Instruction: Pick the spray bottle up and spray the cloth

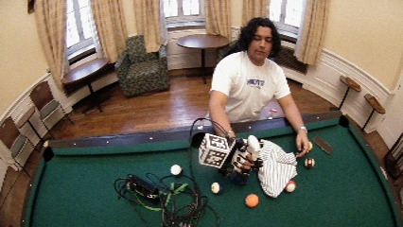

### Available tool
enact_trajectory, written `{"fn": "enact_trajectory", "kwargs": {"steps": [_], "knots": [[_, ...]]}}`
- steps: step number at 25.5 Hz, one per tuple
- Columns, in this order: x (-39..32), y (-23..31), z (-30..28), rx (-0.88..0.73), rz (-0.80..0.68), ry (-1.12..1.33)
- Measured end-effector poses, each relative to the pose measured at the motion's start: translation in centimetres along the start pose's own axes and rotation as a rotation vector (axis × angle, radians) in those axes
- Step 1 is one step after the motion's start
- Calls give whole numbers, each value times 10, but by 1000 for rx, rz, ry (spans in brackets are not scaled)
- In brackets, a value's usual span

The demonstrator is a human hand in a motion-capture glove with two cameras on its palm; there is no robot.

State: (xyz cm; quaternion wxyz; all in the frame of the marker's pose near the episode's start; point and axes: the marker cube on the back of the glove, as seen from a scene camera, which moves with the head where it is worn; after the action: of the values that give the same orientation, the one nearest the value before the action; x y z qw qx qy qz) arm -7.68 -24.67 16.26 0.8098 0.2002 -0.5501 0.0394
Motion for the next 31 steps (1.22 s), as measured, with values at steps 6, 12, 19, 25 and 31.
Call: {"fn": "enact_trajectory", "kwargs": {"steps": [6,12,19,25,31], "knots": [[-9,0,-4,127,2,-2],[-18,4,-3,149,-66,56],[-57,10,-28,40,-131,58],[-121,10,-60,-115,-184,144],[-160,7,-55,-349,-164,314]]}}
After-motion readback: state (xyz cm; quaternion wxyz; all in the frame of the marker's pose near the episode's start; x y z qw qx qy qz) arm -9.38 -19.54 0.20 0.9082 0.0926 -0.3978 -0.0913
